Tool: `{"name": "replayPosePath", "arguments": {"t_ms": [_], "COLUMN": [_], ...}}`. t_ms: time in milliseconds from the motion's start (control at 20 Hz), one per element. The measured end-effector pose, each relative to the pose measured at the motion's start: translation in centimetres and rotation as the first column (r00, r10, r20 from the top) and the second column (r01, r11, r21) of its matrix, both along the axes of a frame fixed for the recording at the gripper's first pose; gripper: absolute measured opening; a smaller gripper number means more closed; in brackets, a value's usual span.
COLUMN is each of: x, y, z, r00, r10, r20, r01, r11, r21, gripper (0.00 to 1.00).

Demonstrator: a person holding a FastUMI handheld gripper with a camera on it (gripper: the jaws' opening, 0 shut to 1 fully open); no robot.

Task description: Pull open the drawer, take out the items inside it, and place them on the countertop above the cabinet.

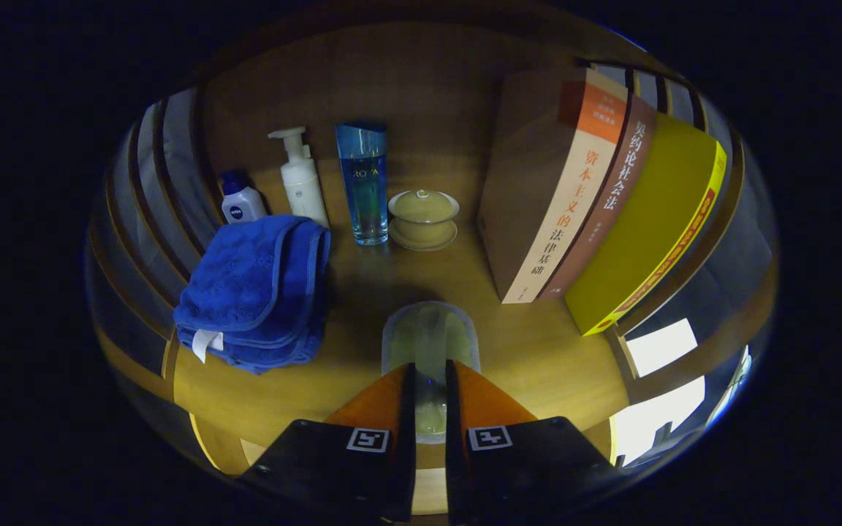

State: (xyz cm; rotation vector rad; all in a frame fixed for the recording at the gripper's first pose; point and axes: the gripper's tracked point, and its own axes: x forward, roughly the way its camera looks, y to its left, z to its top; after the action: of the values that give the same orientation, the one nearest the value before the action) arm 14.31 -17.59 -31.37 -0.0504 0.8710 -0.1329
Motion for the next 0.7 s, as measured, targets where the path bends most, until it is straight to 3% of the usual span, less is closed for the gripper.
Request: {"name": "replayPosePath", "arguments": {"t_ms": [200, 300, 500, 700], "x": [-0.5, -1.2, -4.6, -9.3], "y": [0.1, 0.2, 1.3, 3.5], "z": [1.2, 3.0, 7.2, 14.2], "r00": [0.997, 0.989, 0.967, 0.907], "r10": [-0.046, -0.070, -0.041, 0.038], "r20": [0.057, 0.129, 0.250, 0.420], "r01": [0.044, 0.062, 0.038, -0.013], "r11": [0.998, 0.996, 0.999, 0.998], "r21": [0.044, 0.065, 0.018, -0.063], "gripper": [0.34, 0.47, 0.97, 0.99]}}
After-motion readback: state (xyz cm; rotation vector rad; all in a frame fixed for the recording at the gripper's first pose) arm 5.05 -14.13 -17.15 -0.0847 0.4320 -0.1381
